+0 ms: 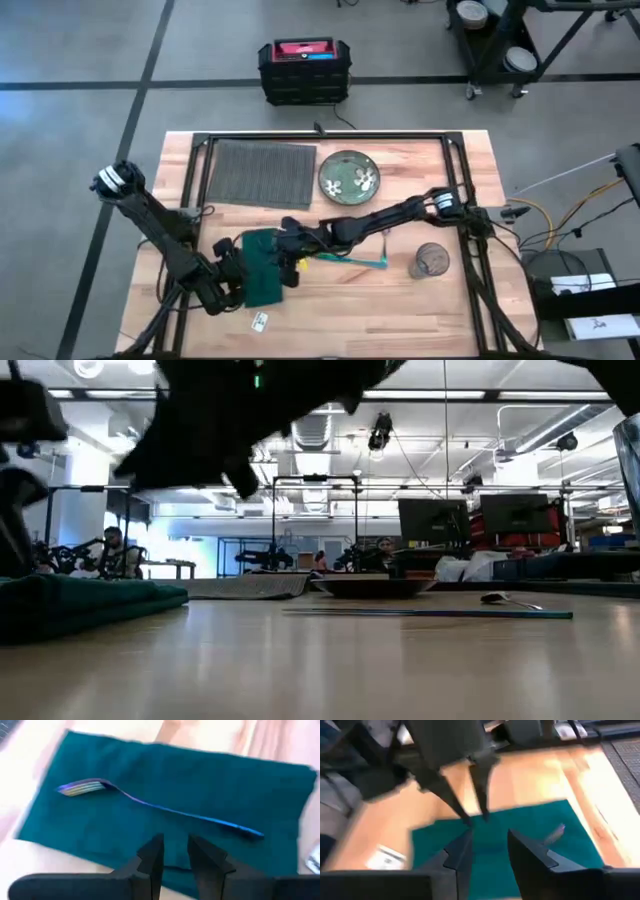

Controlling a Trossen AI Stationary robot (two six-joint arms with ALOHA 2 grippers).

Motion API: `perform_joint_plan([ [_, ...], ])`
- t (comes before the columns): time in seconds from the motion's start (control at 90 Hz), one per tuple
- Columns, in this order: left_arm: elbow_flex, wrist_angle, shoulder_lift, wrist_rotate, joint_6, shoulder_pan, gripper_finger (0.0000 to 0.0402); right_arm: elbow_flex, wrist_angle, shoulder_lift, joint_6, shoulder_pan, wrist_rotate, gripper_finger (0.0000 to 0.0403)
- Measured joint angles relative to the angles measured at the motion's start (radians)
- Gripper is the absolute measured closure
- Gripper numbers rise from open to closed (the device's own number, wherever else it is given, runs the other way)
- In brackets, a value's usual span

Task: Set table place
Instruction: Adjust the iridescent blue fork

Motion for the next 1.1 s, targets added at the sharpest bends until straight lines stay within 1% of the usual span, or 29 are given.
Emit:
perform_joint_plan([
  [0.078, -0.05, 0.094, 0.004, -0.014, -0.008, 0.0, 0.0326, 0.01, 0.076, 0.049, -0.001, -0.009, 0.0, 0.0325],
  [0.189, -0.086, 0.148, 0.004, -0.015, -0.016, 0.003, 0.0326, 0.058, 0.097, 0.108, 0.0, -0.022, -0.001, 0.0351],
  [0.333, -0.112, 0.191, 0.003, -0.015, -0.025, 0.004, 0.0326, 0.149, 0.088, 0.188, -0.001, -0.045, 0.0, 0.0384],
  [0.422, -0.116, 0.197, 0.004, -0.015, -0.03, 0.004, 0.0326, 0.221, 0.006, 0.231, -0.014, -0.056, 0.0, 0.0398],
  [0.578, -0.116, 0.198, 0.004, -0.015, -0.027, 0.004, 0.0326, 0.3, -0.128, 0.274, -0.027, -0.061, -0.001, 0.0399],
  [0.878, -0.116, 0.198, 0.004, -0.014, -0.023, 0.004, 0.0326, 0.317, -0.247, 0.265, -0.091, -0.061, -0.002, 0.0401],
  [1.033, -0.116, 0.198, 0.004, -0.014, -0.023, 0.004, 0.0326, 0.323, -0.256, 0.257, -0.094, -0.061, -0.001, 0.04],
  [1.1, -0.116, 0.198, 0.004, -0.014, -0.023, 0.004, 0.0326, 0.322, -0.286, 0.246, -0.097, -0.059, -0.001, 0.04],
])
